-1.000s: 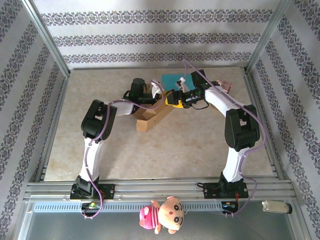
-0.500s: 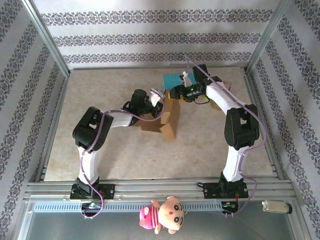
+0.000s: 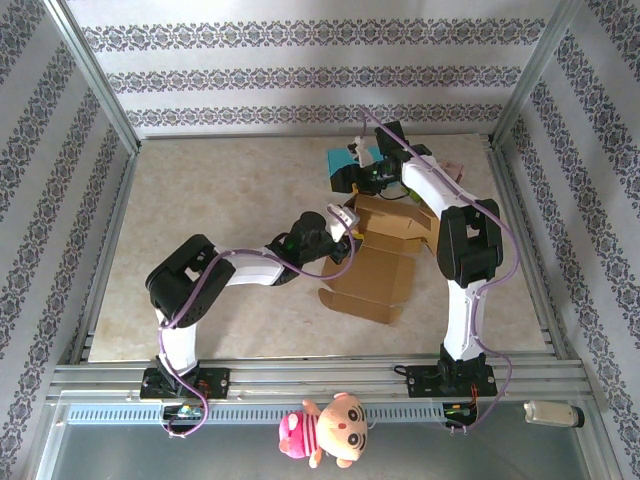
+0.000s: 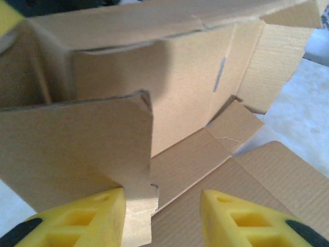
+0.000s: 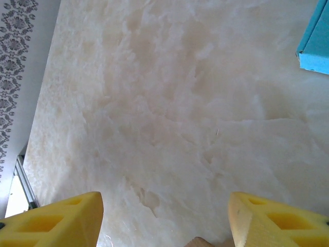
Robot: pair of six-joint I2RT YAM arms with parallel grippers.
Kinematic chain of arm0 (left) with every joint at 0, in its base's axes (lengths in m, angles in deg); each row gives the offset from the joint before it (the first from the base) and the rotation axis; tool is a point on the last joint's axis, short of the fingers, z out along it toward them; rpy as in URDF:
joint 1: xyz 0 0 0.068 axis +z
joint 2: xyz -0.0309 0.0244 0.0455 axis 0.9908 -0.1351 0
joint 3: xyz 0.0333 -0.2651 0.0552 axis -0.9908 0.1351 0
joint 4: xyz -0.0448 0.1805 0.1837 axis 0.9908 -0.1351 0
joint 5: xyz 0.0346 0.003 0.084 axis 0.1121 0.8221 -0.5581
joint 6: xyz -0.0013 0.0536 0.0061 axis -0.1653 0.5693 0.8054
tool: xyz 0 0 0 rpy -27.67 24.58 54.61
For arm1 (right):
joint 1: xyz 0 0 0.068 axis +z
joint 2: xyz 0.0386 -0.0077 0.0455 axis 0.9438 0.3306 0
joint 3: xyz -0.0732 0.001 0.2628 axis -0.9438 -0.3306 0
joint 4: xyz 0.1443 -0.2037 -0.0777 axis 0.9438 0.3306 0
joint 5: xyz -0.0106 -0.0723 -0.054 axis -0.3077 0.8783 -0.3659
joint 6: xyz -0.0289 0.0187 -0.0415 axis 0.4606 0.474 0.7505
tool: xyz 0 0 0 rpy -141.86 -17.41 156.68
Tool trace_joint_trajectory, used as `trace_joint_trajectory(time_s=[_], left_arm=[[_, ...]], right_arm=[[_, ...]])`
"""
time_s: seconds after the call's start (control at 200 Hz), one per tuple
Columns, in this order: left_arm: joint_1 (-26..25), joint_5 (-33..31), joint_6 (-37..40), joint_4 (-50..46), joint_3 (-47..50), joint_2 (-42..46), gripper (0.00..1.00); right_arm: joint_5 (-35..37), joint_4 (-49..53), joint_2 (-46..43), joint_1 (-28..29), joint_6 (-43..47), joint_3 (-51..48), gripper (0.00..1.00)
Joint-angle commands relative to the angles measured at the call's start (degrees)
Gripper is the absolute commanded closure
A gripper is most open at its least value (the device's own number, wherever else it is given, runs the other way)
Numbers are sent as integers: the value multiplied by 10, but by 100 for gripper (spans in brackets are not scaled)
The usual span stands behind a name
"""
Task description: Fold the paper box
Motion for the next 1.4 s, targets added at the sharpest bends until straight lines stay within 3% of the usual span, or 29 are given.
trace_joint_trajectory(time_s=[0.0,0.16,0.315,0.455,0.635,0.78,0.839,0.939,1.099,1.259,1.394], left_arm=[[5,-19,6,29,12,39,52],[6,41,25,19,49,107,36],[23,117,26,-10,74,181,35],[84,119,48,-124,51,220,35],[192,164,23,-225,-40,145,36],[223,236,24,-340,-172,20,38],[225,258,19,-383,-219,-21,39],[225,279,-11,-364,-223,-40,40],[225,287,-25,-328,-181,-20,39],[225,287,-17,-320,-148,-1,38],[224,288,-13,-317,-140,3,37]], right_arm=[[-7,24,-10,-10,25,13,33],[-5,28,-35,-19,29,14,27],[-9,25,-58,-24,26,16,25],[3,20,-83,-31,29,-1,23],[33,13,-109,-67,22,-37,20],[70,19,-117,-118,31,-53,11],[98,29,-119,-130,71,-60,2],[239,25,-113,-129,164,-75,2],[368,32,-64,-113,330,-40,2],[369,55,-18,-105,438,4,2],[385,80,35,-104,477,57,2]])
